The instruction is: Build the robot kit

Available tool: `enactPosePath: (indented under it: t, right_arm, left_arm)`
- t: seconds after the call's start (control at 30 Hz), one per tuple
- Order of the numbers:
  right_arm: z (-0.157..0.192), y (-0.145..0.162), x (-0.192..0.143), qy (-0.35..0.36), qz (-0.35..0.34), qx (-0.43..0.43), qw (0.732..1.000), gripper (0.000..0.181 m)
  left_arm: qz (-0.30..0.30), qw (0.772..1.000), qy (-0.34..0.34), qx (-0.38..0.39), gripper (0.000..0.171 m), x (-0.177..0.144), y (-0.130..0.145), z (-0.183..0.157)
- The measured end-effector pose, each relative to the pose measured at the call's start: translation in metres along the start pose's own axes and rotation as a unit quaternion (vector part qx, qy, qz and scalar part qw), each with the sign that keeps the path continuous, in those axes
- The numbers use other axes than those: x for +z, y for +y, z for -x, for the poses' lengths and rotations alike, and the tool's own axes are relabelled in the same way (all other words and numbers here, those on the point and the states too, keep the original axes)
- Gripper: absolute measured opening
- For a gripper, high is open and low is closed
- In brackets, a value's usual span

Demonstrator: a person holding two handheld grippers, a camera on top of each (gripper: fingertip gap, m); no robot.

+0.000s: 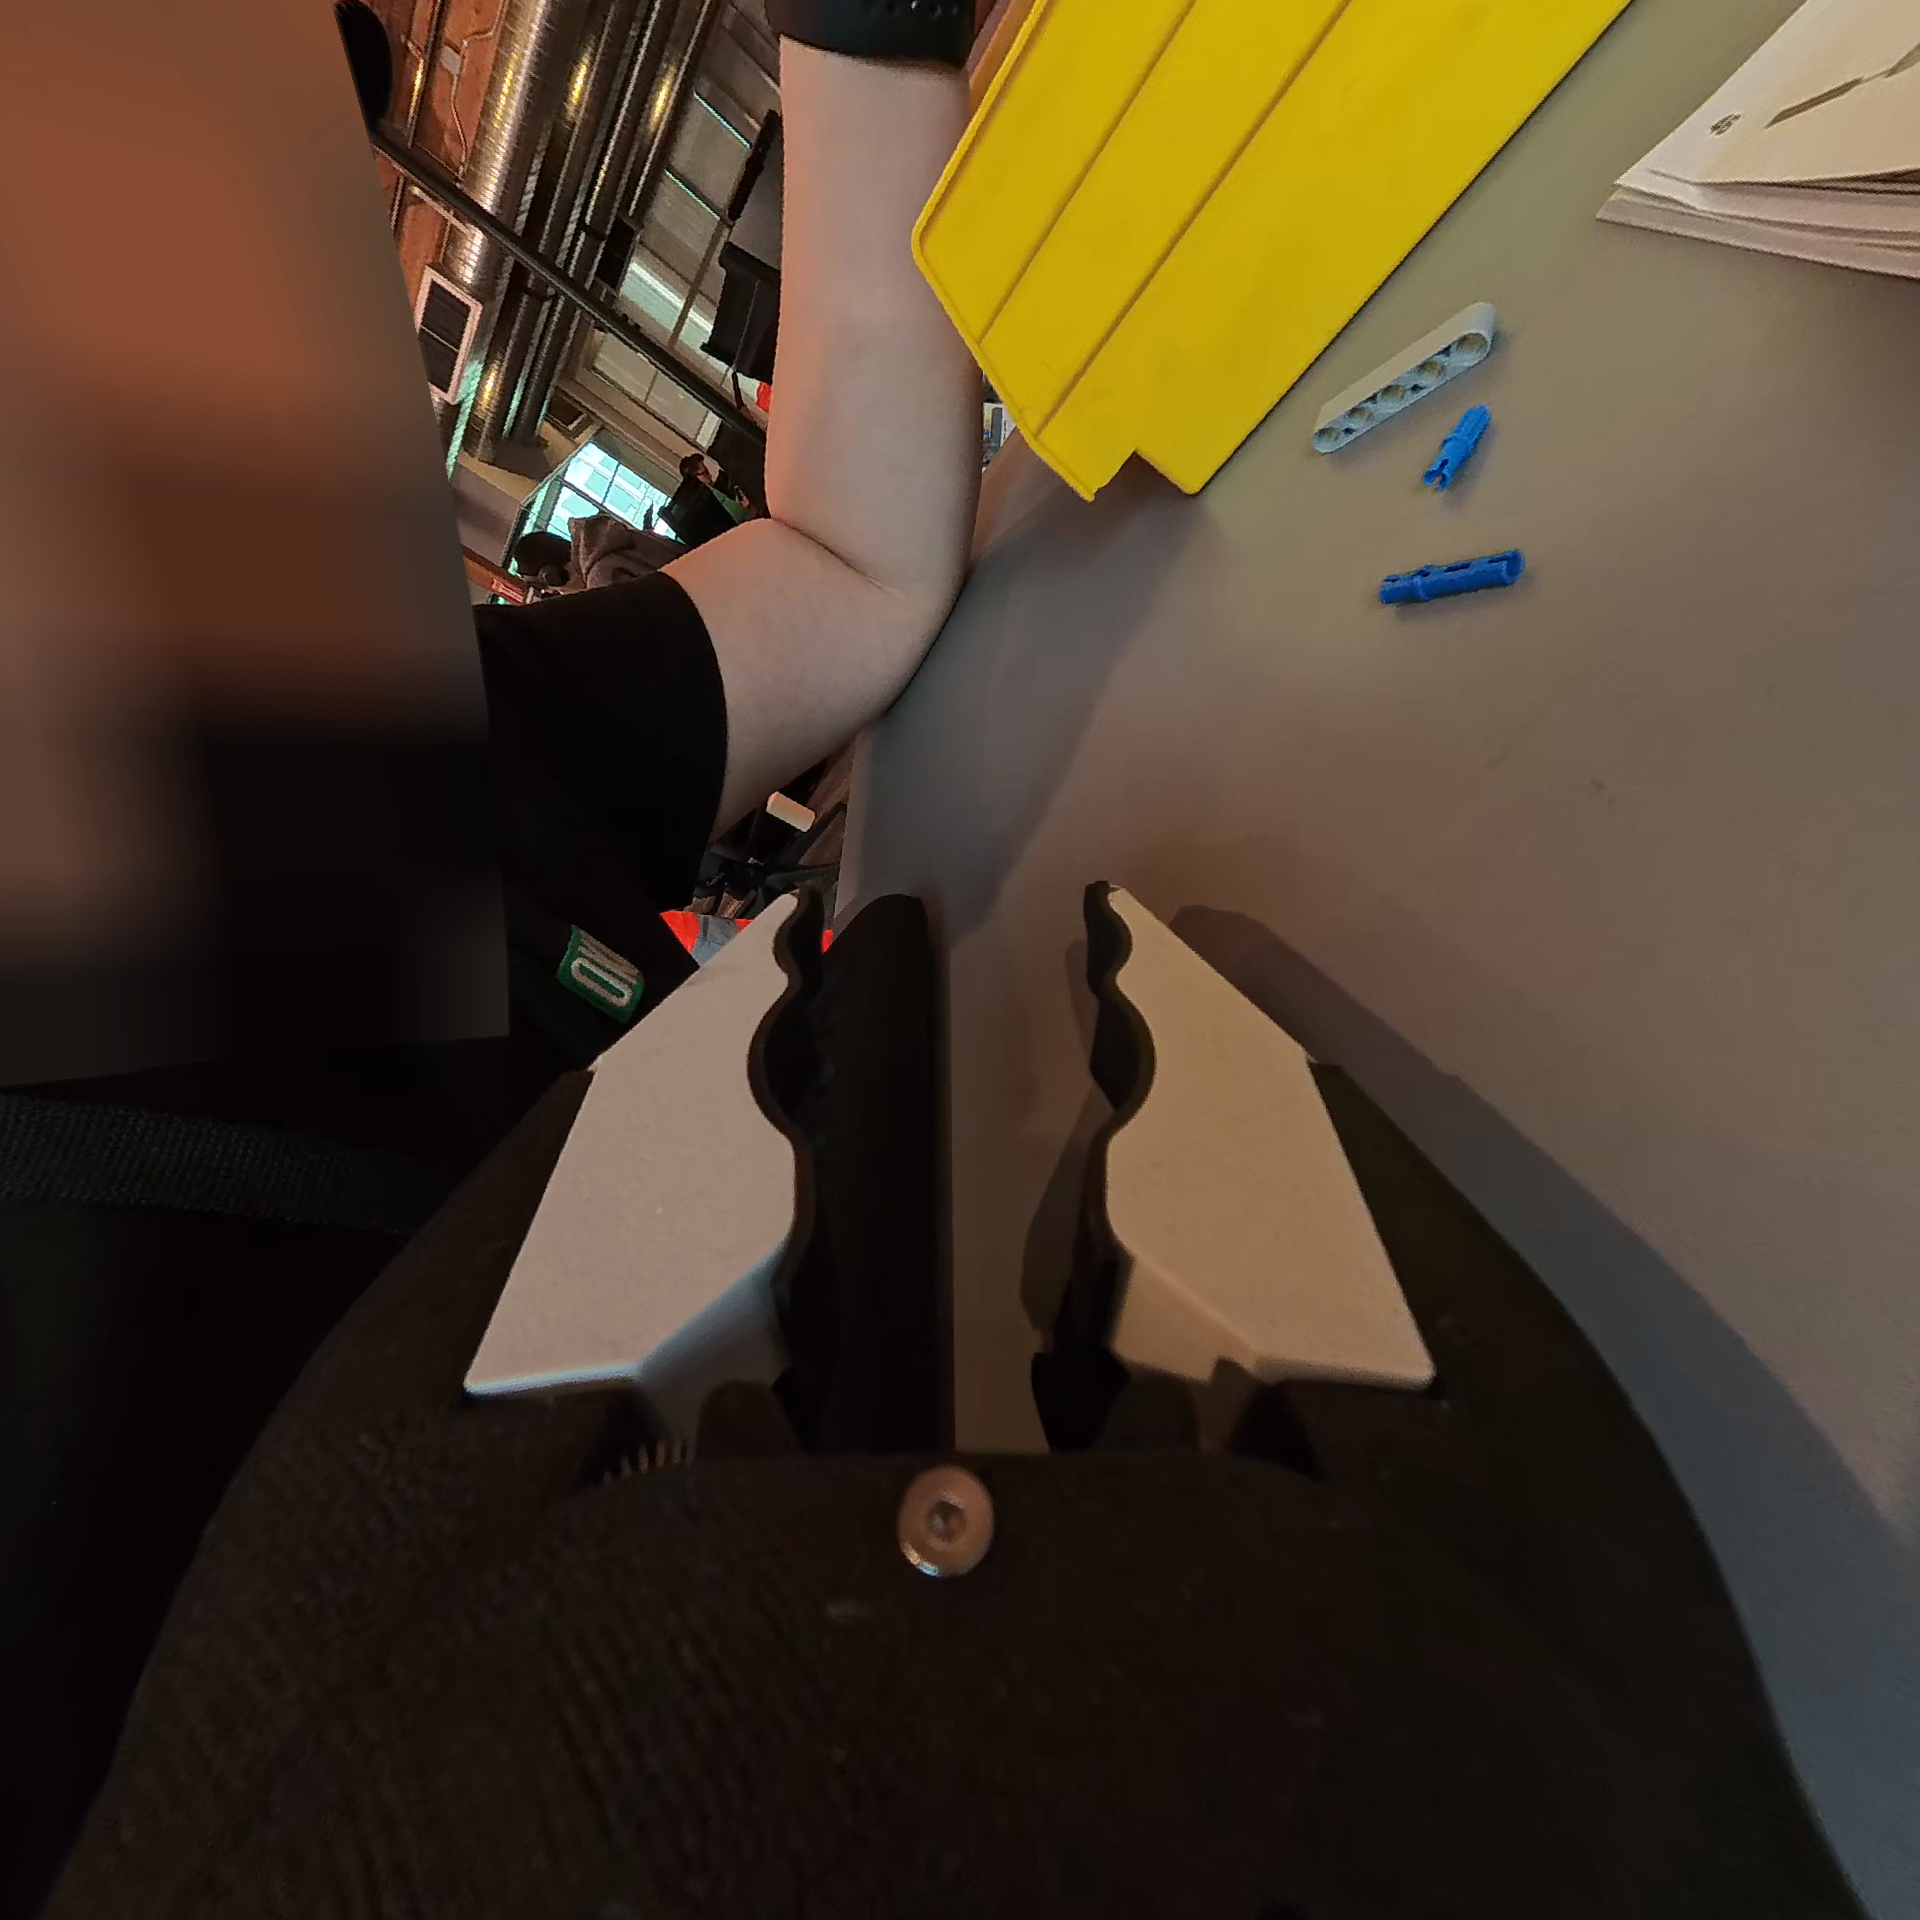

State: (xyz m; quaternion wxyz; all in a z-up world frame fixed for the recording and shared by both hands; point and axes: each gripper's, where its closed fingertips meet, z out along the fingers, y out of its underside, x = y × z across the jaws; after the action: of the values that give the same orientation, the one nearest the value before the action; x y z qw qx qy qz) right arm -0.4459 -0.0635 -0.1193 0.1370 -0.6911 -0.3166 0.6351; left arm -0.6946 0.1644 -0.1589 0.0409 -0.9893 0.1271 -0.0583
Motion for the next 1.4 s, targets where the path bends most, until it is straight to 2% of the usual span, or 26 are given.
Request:
enactPosePath:
  t: [0.17,0.3,0.43,0.53,0.67,0.73,0.87,1.2,1.4]
  right_arm:
    - [0.0,0.0,0.0,0.0,0.0,0.0,1.0,0.05]
    - [0.0,0.0,0.0,0.0,0.001,0.001,1.0,0.05]
    - [0.0,0.0,0.0,0.001,0.001,0.001,1.0,0.05]
    - [0.0,0.0,0.0,0.0,0.001,0.001,1.0,0.05]
    - [0.0,0.0,0.0,0.0,0.001,0.001,1.0,0.05]
    - [0.0,0.0,0.0,0.0,0.0,0.002,1.0,0.05]
    - [0.0,0.0,0.0,0.001,0.002,0.001,1.0,0.05]
    - [0.0,0.0,0.0,-0.001,0.0,0.002,1.0,0.05]
    - [0.0,0.0,0.0,0.0,0.001,0.002,1.0,0.05]
  left_arm:
    - [-0.001,0.999,0.014,-0.03,0.007,0.0,0.001,0.003]
    - [0.01,0.999,0.021,-0.047,0.008,0.0,0.006,0.002]
    - [0.013,0.999,-0.006,-0.037,0.018,0.0,0.006,0.007]
    - [0.02,0.999,-0.011,-0.034,0.014,-0.002,0.009,0.01]
    - [0.021,0.999,-0.008,-0.023,0.017,-0.015,0.018,0.011]
    - [0.037,0.999,-0.026,-0.018,0.02,-0.019,0.029,0.018]
    - [0.08,0.997,-0.019,-0.007,0.019,-0.009,0.041,0.018]
    - [0.088,0.996,-0.006,0.001,0.015,-0.003,0.04,0.014]
    - [0.089,0.996,-0.011,0.004,0.021,-0.004,0.041,0.014]
